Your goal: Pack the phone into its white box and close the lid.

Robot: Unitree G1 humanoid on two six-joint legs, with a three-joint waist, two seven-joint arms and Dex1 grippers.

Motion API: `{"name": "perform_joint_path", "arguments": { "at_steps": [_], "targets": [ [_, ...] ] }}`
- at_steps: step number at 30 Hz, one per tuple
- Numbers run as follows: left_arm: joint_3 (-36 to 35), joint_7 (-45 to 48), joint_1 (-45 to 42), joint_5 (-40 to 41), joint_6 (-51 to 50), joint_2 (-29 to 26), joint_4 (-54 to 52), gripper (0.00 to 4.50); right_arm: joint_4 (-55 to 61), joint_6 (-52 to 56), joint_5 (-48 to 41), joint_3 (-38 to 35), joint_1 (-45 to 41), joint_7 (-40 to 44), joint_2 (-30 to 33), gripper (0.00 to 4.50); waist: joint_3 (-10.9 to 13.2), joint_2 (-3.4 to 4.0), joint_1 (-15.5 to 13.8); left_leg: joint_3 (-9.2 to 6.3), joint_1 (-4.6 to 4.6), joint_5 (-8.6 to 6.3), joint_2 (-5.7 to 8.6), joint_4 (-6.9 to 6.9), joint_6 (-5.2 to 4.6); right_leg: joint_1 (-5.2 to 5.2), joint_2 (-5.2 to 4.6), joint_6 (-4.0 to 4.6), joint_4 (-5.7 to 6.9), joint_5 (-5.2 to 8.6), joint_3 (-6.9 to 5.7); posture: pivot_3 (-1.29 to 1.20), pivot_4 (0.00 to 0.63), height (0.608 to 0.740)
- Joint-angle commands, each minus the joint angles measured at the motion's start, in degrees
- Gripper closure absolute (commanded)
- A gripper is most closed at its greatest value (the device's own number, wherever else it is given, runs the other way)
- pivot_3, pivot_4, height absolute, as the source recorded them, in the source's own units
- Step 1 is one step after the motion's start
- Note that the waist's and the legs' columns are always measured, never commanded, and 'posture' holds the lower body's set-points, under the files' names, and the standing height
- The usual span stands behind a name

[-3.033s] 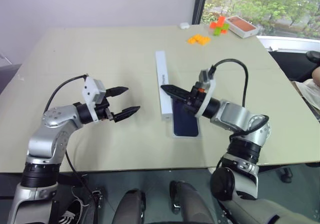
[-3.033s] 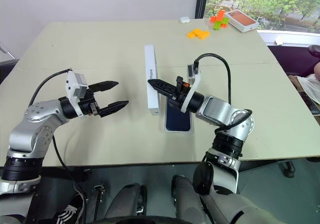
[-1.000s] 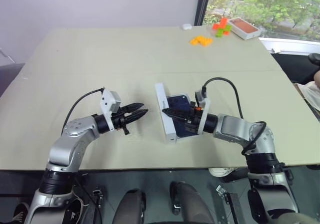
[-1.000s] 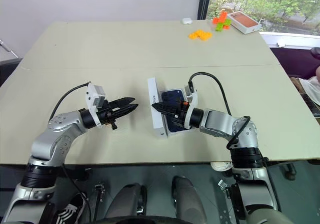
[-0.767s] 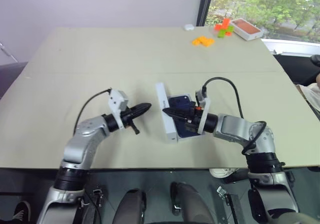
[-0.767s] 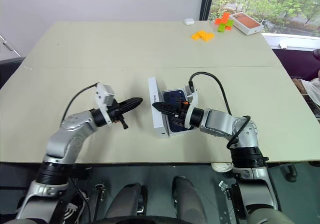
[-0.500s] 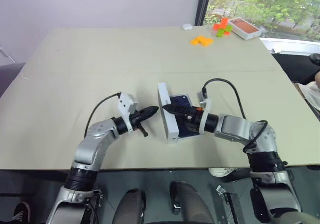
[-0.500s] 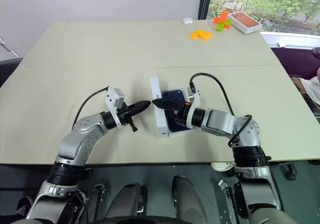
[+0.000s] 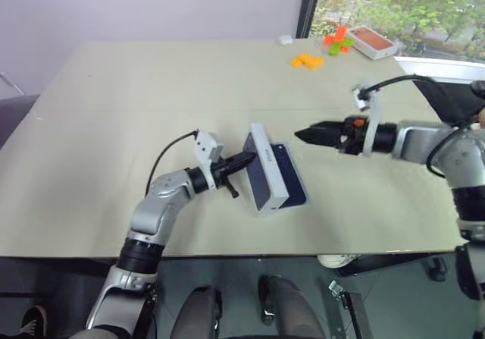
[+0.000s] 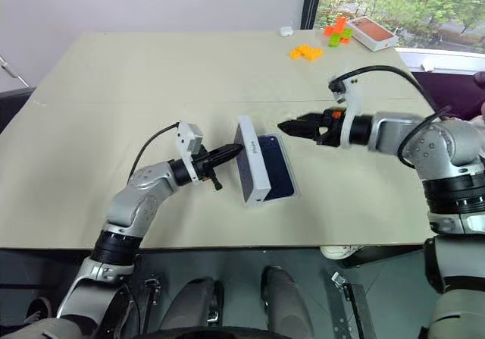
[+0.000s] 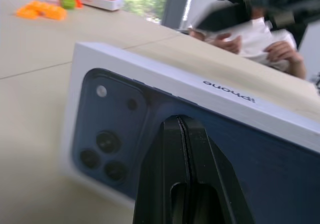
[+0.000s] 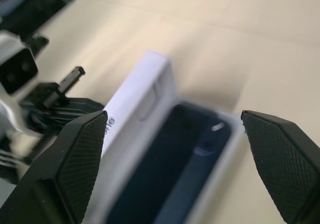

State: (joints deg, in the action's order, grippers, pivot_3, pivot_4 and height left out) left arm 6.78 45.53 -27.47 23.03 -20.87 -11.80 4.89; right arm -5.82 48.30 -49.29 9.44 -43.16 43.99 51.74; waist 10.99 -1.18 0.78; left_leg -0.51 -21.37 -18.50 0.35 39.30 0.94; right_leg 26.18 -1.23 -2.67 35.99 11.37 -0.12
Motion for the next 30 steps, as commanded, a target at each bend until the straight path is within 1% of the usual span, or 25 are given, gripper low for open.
{"name": "perform_joint_path", "arguments": {
  "at_steps": [1, 4, 7, 10, 13, 15, 16, 18, 20, 21, 22, 25, 27, 30],
  "targets": [
    [1.61, 0.94, -2.28, -1.17, 1.95, 1.70, 2.39, 4.50, 1.18, -10.24, 11.32, 4.05, 2.09, 7.44, -0.32, 0.02, 0.00, 0.00, -0.14, -0.01, -0.02, 0.00, -0.02, -0.01, 0.00, 0.04, 0.02, 0.00, 0.02, 0.00, 0.01, 0.00, 0.150, 0.740],
    [2.35, 0.54, -3.40, -2.68, 3.41, 3.19, 5.42, 4.50, -3.12, -16.20, 18.33, 4.70, 2.94, 9.08, -1.90, 0.02, 0.01, 0.01, -0.18, -0.01, -0.02, 0.00, -0.03, -0.01, 0.01, 0.09, 0.03, 0.02, 0.07, -0.01, 0.04, 0.00, 0.150, 0.740],
    [2.28, -0.75, -3.98, -4.64, 5.82, 4.01, 7.38, 4.50, -4.51, -16.83, 20.29, 3.41, 3.02, 10.64, -3.97, 0.02, 0.01, 0.01, -0.07, -0.02, 0.03, 0.00, -0.03, 0.00, 0.01, 0.09, 0.03, 0.04, 0.08, -0.04, 0.15, 0.00, 0.150, 0.740],
    [0.50, -1.35, -4.68, -3.53, 5.28, 4.33, 7.79, 4.50, -6.32, -19.44, 24.04, 2.98, 2.60, 10.48, -5.71, 0.02, 0.01, 0.01, -0.12, -0.04, 0.07, 0.01, -0.05, 0.00, 0.01, 0.08, 0.04, 0.06, 0.10, -0.05, 0.19, 0.00, 0.150, 0.740],
    [-1.28, -1.90, -5.04, -3.15, 5.06, 2.90, 5.88, 4.50, -8.42, -21.09, 26.13, 1.57, 1.82, 10.35, -7.57, 0.02, 0.01, 0.01, -0.19, -0.05, 0.06, 0.01, -0.06, 0.00, 0.01, 0.09, 0.06, 0.07, 0.12, -0.06, 0.18, 0.00, 0.150, 0.740],
    [-2.81, -2.31, -4.93, -2.67, 4.11, 0.98, 3.04, 4.50, -8.95, -22.03, 27.33, 0.99, 1.85, 10.66, -8.45, 0.02, 0.01, 0.01, -0.12, -0.05, 0.06, 0.01, -0.06, 0.00, 0.01, 0.10, 0.06, 0.08, 0.12, -0.06, 0.19, 0.00, 0.150, 0.740],
    [-4.03, -2.48, -4.48, -2.09, 3.08, -0.67, 0.91, 4.50, -8.94, -23.06, 28.13, 0.94, 2.59, 10.61, -8.96, 0.26, 0.01, 0.01, -0.05, -0.06, 0.06, 0.01, -0.07, 0.00, 0.01, 0.10, 0.06, 0.08, 0.12, -0.06, 0.19, 0.00, 0.150, 0.740],
    [-5.25, -2.69, -3.88, -1.24, 1.61, -2.44, -1.48, 4.50, -9.01, -24.30, 29.37, 0.69, 3.50, 10.69, -9.71, 0.92, 0.01, 0.01, -0.01, -0.05, 0.05, 0.00, -0.10, -0.01, 0.01, 0.16, 0.03, 0.08, 0.13, -0.06, 0.20, 0.00, 0.150, 0.740],
    [-6.30, -2.50, -2.18, -1.08, -0.42, -5.31, -3.53, 4.50, -9.54, -25.49, 30.64, 0.00, 4.09, 9.25, -11.06, 1.86, 0.00, 0.02, -0.07, -0.07, 0.06, 0.01, -0.11, -0.02, 0.01, 0.15, -0.01, 0.08, 0.14, -0.07, 0.21, 0.00, 0.150, 0.740],
    [-6.48, -2.37, -1.49, -1.10, -1.31, -6.36, -4.11, 4.50, -9.96, -26.04, 31.37, -0.34, 4.09, 8.52, -11.66, 2.42, 0.00, 0.03, -0.07, -0.08, 0.07, 0.01, -0.11, -0.02, 0.01, 0.14, -0.02, 0.08, 0.15, -0.07, 0.21, 0.00, 0.150, 0.740],
    [-6.55, -2.34, -1.05, -1.09, -1.96, -6.99, -4.52, 4.50, -10.24, -26.41, 31.94, -0.63, 4.08, 8.12, -12.09, 2.88, 0.00, 0.03, -0.11, -0.08, 0.08, 0.01, -0.11, -0.03, 0.01, 0.14, -0.03, 0.09, 0.16, -0.07, 0.20, 0.00, 0.150, 0.740],
    [-5.39, -0.04, 1.78, 0.33, -5.89, -9.28, -6.64, 4.50, -13.03, -27.88, 33.79, -1.72, 2.35, 6.57, -13.39, 4.46, 0.00, 0.03, -0.17, -0.04, 0.08, 0.01, -0.04, -0.01, 0.03, 0.12, -0.17, 0.09, 0.17, -0.07, 0.19, 0.00, 0.150, 0.740],
    [-4.25, 0.79, 2.80, 0.03, -7.59, -10.49, -7.21, 4.50, -13.97, -29.89, 35.70, -1.16, 2.12, 6.97, -13.25, 4.46, 0.00, 0.03, -0.20, -0.03, 0.06, 0.02, 0.02, 0.00, 0.03, 0.12, -0.23, 0.09, 0.15, -0.08, 0.17, 0.00, 0.150, 0.740],
    [-2.50, 2.06, 4.18, 1.49, -14.35, -11.48, -7.40, 4.50, -13.49, -34.26, 38.85, 0.11, 3.04, 8.46, -12.56, 4.46, 0.00, 0.03, -0.13, -0.01, 0.04, 0.02, 0.08, 0.02, 0.03, 0.12, -0.27, 0.07, 0.13, -0.08, 0.17, 0.00, 0.150, 0.740]
  ]
}}
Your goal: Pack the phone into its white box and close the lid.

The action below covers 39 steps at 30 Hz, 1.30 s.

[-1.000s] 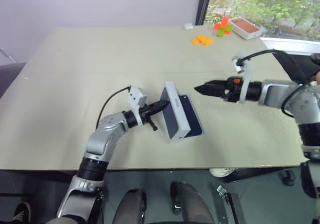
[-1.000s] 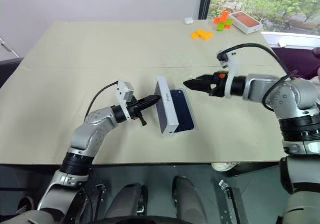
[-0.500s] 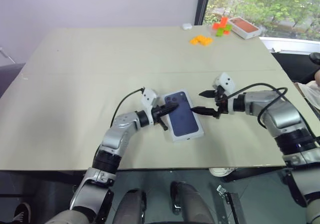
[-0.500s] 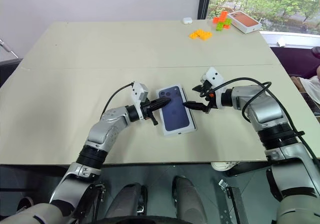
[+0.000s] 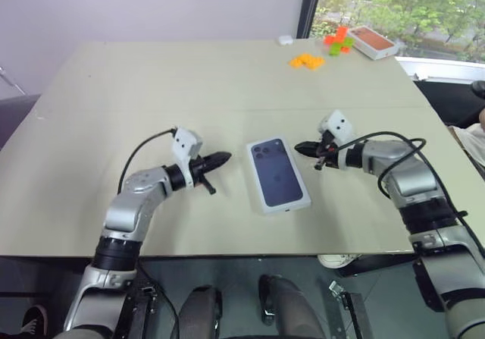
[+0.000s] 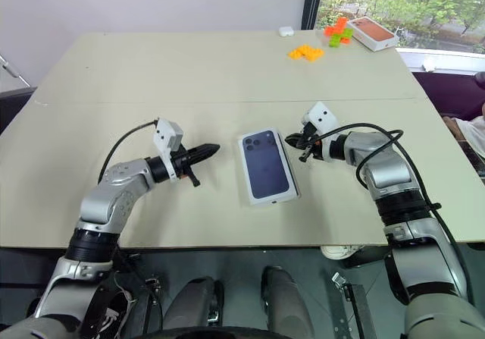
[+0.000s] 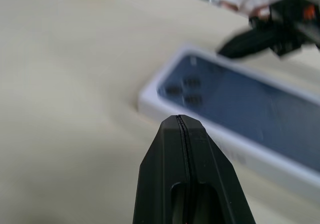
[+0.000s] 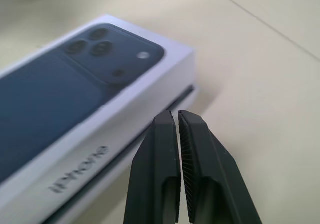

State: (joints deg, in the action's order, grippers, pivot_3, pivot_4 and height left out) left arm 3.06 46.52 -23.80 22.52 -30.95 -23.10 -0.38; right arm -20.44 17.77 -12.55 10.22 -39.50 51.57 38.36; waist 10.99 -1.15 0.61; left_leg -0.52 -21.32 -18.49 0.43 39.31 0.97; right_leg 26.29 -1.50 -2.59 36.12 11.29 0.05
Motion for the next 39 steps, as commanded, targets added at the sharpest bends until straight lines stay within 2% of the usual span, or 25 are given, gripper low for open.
{"name": "perform_joint_path", "arguments": {
  "at_steps": [1, 12, 15, 18, 31, 39],
  "targets": [
    [1.38, 0.84, 0.42, 2.48, -6.20, -0.05, -1.78, 4.50, 1.30, -4.27, 2.64, -0.58, -0.44, 1.44, 0.90, 4.46, 0.00, 0.00, 0.06, 0.00, 0.00, 0.00, 0.00, 0.00, 0.00, 0.00, 0.00, -0.01, 0.00, 0.00, 0.00, 0.00, 0.150, 0.740],
    [5.45, 2.11, -7.74, 2.61, -12.46, 5.51, 7.98, 4.50, 5.04, -6.94, 6.81, 1.04, 2.00, 8.06, 2.29, 4.46, 0.00, 0.00, 0.29, 0.01, 0.06, 0.02, 0.01, 0.03, 0.03, -0.06, 0.02, -0.03, 0.05, -0.02, 0.01, 0.00, 0.150, 0.740],
    [8.93, 2.77, -8.15, 0.25, -9.79, 7.42, 8.51, 4.50, 6.64, -6.59, 7.61, 1.33, 3.26, 8.63, 2.31, 4.46, 0.00, 0.00, 0.12, -0.01, 0.05, 0.01, 0.00, 0.02, 0.02, -0.03, 0.03, -0.03, 0.07, -0.02, 0.00, 0.00, 0.150, 0.740],
    [8.78, 2.34, -8.66, 0.57, -10.03, 9.31, 9.45, 4.50, 7.65, -5.67, 7.83, 0.95, 3.73, 8.58, 1.99, 4.46, 0.00, 0.00, 0.01, -0.03, 0.06, 0.02, 0.00, 0.02, 0.03, -0.05, 0.02, -0.03, 0.09, -0.03, -0.01, 0.00, 0.150, 0.740],
    [4.20, 1.24, -10.02, 3.31, -11.47, 11.20, 4.87, 4.50, 7.02, -5.09, 9.34, 0.24, 3.84, 8.42, 1.50, 4.46, 0.00, 0.00, 0.03, -0.02, 0.06, 0.03, 0.03, 0.07, 0.04, -0.09, -0.01, -0.03, 0.08, -0.03, 0.00, 0.00, 0.150, 0.740],
    [7.46, 1.61, -7.85, -0.08, -9.63, 9.91, 5.98, 4.50, 6.04, -5.10, 10.33, -0.12, 3.33, 7.75, 0.41, 4.46, 0.00, 0.00, 0.12, -0.01, 0.11, 0.03, 0.02, 0.09, 0.05, -0.11, 0.01, -0.03, 0.11, -0.04, 0.01, 0.00, 0.150, 0.740]
  ]
}}
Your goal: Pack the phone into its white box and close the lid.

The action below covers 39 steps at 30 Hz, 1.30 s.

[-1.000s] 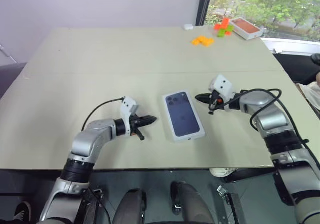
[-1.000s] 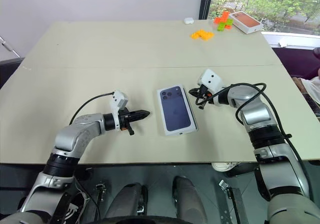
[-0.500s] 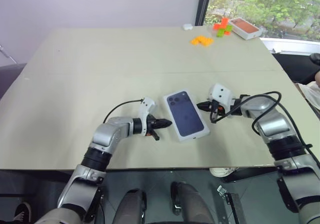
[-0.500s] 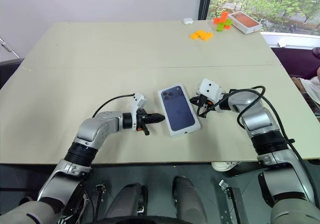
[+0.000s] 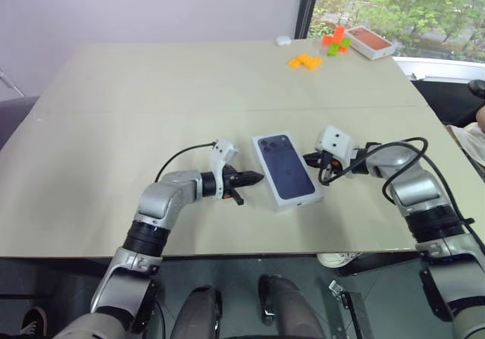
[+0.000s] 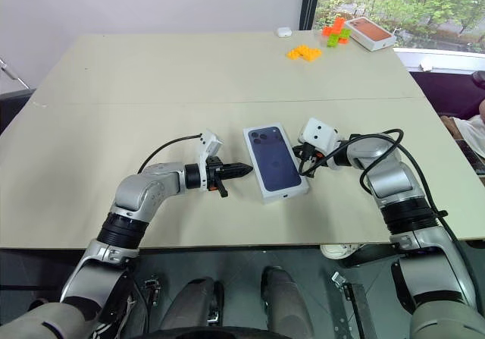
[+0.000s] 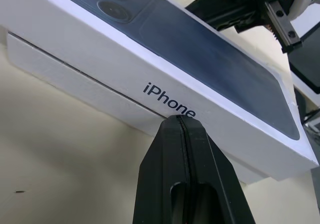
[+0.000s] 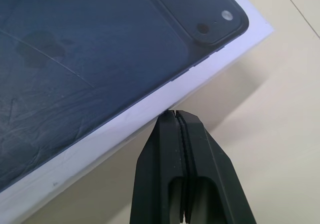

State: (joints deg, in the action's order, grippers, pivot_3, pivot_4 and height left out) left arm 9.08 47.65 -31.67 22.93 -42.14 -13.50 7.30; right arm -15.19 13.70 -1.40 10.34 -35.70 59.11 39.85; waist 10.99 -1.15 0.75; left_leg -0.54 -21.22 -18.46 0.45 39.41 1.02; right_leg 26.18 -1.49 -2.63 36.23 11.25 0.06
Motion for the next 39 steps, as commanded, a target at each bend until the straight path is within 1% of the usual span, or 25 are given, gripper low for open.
{"name": "perform_joint_path", "arguments": {
  "at_steps": [1, 7, 13, 18, 26, 30, 32, 35, 39],
  "targets": [
    [1.47, 0.37, 0.04, -0.56, 1.52, 0.27, -1.58, 4.50, 0.88, -0.93, -0.84, -0.33, -0.50, 0.28, -1.18, 4.46, 0.00, 0.00, -0.07, 0.00, -0.01, 0.00, 0.00, 0.00, 0.00, 0.01, 0.00, 0.00, 0.01, 0.00, 0.00, 0.00, 0.150, 0.740],
    [1.64, 0.46, -0.37, -1.38, 2.82, 0.60, -0.25, 4.50, -1.55, -3.87, 1.34, -0.19, -0.84, -1.15, -0.82, 4.46, 0.00, 0.00, -0.10, 0.00, 0.00, 0.01, 0.00, 0.06, 0.01, -0.04, -0.01, 0.01, 0.01, -0.01, 0.00, 0.00, 0.150, 0.740],
    [0.85, -1.08, -1.68, -1.89, 4.17, 1.78, 2.22, 4.50, -1.69, -4.26, 1.64, 0.06, -0.58, -0.81, -1.20, 4.46, 0.00, 0.00, -0.11, 0.00, -0.05, 0.00, 0.00, 0.17, 0.01, -0.04, -0.01, -0.03, 0.01, -0.05, 0.00, 0.00, 0.150, 0.740],
    [0.84, -0.91, -1.75, -2.15, 4.53, 1.71, 2.02, 4.50, -2.32, -4.57, 2.09, -0.23, -1.16, -1.39, -1.49, 4.46, 0.00, 0.00, -0.07, 0.00, -0.06, 0.00, 0.00, 0.26, 0.00, -0.08, 0.00, -0.04, 0.02, -0.08, 0.00, 0.00, 0.150, 0.740],
    [1.48, -0.50, -1.93, -3.27, 5.50, 1.54, 2.86, 4.50, -5.14, -6.54, 5.15, 0.50, -2.00, -5.22, -2.82, 4.46, 0.00, 0.00, -0.06, 0.00, -0.08, 0.00, -0.01, 0.46, 0.00, -0.12, 0.01, -0.05, 0.07, -0.16, 0.00, 0.00, 0.150, 0.740],
    [1.21, -0.70, -1.61, -3.69, 6.01, 1.43, 2.78, 4.50, -5.04, -7.19, 6.36, 1.45, -1.63, -5.01, -2.78, 4.46, 0.00, 0.00, -0.04, 0.00, -0.08, 0.00, -0.01, 0.55, 0.00, -0.18, 0.01, -0.07, 0.07, -0.18, 0.00, 0.00, 0.150, 0.740],
    [0.90, -0.83, -1.37, -3.70, 6.08, 1.14, 2.40, 4.50, -5.22, -8.16, 6.66, 1.40, -1.69, -5.32, -2.81, 4.46, 0.00, 0.00, -0.02, 0.00, -0.07, 0.00, 0.00, 0.57, 0.00, -0.20, 0.02, -0.09, 0.07, -0.19, 0.00, 0.00, 0.150, 0.740],
    [0.46, -1.03, -1.11, -3.61, 6.18, 0.59, 1.96, 4.50, -5.75, -6.60, 5.67, 0.22, -2.60, -5.53, -3.31, 4.46, 0.00, 0.00, 0.03, -0.01, -0.06, 0.00, 0.00, 0.57, 0.00, -0.21, 0.02, -0.09, 0.07, -0.20, 0.00, 0.00, 0.150, 0.740],
    [-1.03, -0.72, -0.50, -3.20, 6.43, -1.60, 1.14, 4.50, -8.04, -9.92, 7.53, 0.41, -4.51, -6.10, -1.67, 4.46, 0.00, 0.00, 0.11, -0.01, -0.05, 0.00, -0.01, 0.57, 0.00, -0.22, 0.03, -0.07, 0.07, -0.21, 0.00, 0.00, 0.150, 0.740]
  ]
}}
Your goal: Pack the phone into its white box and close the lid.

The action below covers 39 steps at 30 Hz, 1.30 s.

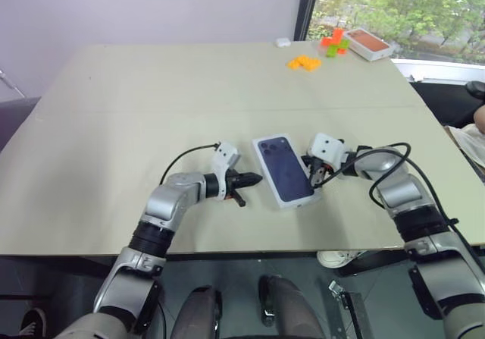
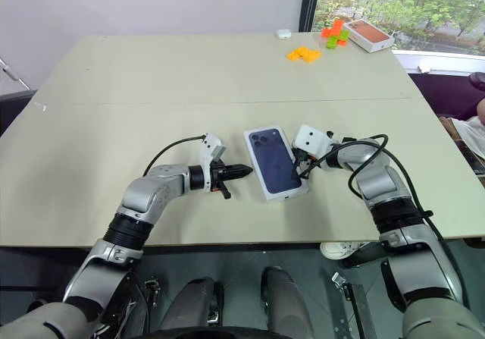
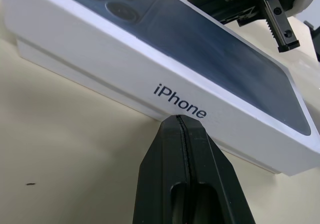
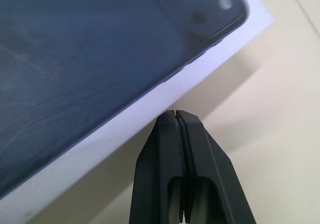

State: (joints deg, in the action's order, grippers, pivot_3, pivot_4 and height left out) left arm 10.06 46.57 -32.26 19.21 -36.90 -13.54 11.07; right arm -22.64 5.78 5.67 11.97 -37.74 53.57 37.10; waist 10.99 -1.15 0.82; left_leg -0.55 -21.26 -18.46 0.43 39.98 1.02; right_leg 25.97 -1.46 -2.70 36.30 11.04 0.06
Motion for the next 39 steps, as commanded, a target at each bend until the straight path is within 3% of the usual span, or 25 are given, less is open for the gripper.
{"name": "perform_joint_path", "arguments": {
  "at_steps": [1, 7, 11, 19, 24, 27, 33, 37, 39],
  "targets": [
    [-2.38, 0.52, 0.29, 0.57, 1.39, -2.30, -3.20, 4.50, -1.20, -1.88, 0.12, -1.73, -3.14, -0.52, 1.19, 4.46, 0.00, 0.00, 0.11, 0.00, 0.00, 0.00, 0.00, 0.00, 0.00, 0.00, 0.00, 0.00, 0.00, 0.00, 0.00, 0.00, 0.150, 0.740],
    [-5.62, -0.77, -1.51, 1.50, 1.69, -5.06, -7.18, 4.50, -5.40, 0.37, -4.62, -6.41, -7.50, -0.92, -0.21, 4.46, 0.00, 0.00, -0.06, -0.01, -0.01, 0.00, -0.03, 0.00, 0.00, 0.00, 0.00, 0.02, -0.01, -0.01, -0.01, 0.00, 0.150, 0.740],
    [-7.83, -3.44, -6.01, 2.04, 3.40, -1.32, -3.75, 4.50, -3.27, 3.30, -7.27, -6.93, -7.91, 0.25, -2.93, 4.46, 0.00, 0.00, -0.27, -0.03, -0.02, 0.00, -0.01, 0.02, 0.00, -0.08, -0.03, -0.01, -0.08, -0.03, -0.03, 0.00, 0.150, 0.740],
    [-1.70, -5.17, -10.01, -4.89, 10.29, 4.03, 6.34, 4.50, -4.09, 0.14, -2.17, -2.21, -5.25, -2.53, -4.89, 4.46, 0.00, 0.01, -0.03, -0.02, -0.03, -0.01, 0.04, 0.01, -0.01, -0.11, -0.07, -0.08, -0.16, -0.07, -0.03, 0.00, 0.150, 0.740],
    [6.03, -3.16, -9.12, -10.93, 4.29, 1.12, 10.76, 4.50, -2.25, -0.52, 0.63, 0.55, -2.70, -1.61, -3.25, 4.46, 0.00, 0.01, -0.02, -0.03, 0.18, -0.01, 0.01, 0.00, -0.02, -0.27, 0.01, -0.08, -0.11, -0.07, -0.03, 0.00, 0.150, 0.740],
    [6.21, 0.60, -7.82, -9.20, 0.99, -1.82, 6.26, 4.50, 3.57, 2.53, -3.34, -0.50, 0.31, 4.77, -1.01, 4.46, -0.02, 0.02, 0.08, -0.08, 1.02, -0.03, 0.01, -0.18, -0.05, -1.09, 0.07, -0.14, -0.26, 0.00, -0.06, 0.00, 0.150, 0.740],
    [7.70, 8.44, -4.15, -5.03, -4.07, -6.88, -3.62, 4.50, 14.56, 10.73, -8.74, 1.34, 7.04, 19.96, 8.46, 4.46, -0.04, 0.04, -0.01, -0.14, 1.13, -0.04, -0.01, -0.17, -0.06, -1.20, 0.14, -0.28, -0.29, 0.09, -0.02, 0.00, 0.150, 0.740],
    [5.88, 8.57, -3.72, -2.66, -4.54, -5.19, -6.08, 4.50, 16.73, 13.34, -9.16, 2.29, 7.71, 23.25, 11.30, 4.46, -0.04, 0.03, -0.12, -0.20, 1.07, -0.04, 0.03, -0.16, -0.06, -1.21, 0.10, -0.30, -0.32, 0.12, -0.06, 0.00, 0.150, 0.740],
    [3.61, 6.59, -4.01, -2.43, -2.51, -4.30, -5.80, 4.50, 15.54, 14.11, -10.27, 0.38, 5.61, 20.06, 8.43, 4.46, -0.03, 0.03, 0.06, -0.20, 1.05, -0.04, 0.04, -0.11, -0.06, -1.22, 0.03, -0.40, -0.32, 0.19, -0.06, 0.00, 0.150, 0.740]
  ]
}}
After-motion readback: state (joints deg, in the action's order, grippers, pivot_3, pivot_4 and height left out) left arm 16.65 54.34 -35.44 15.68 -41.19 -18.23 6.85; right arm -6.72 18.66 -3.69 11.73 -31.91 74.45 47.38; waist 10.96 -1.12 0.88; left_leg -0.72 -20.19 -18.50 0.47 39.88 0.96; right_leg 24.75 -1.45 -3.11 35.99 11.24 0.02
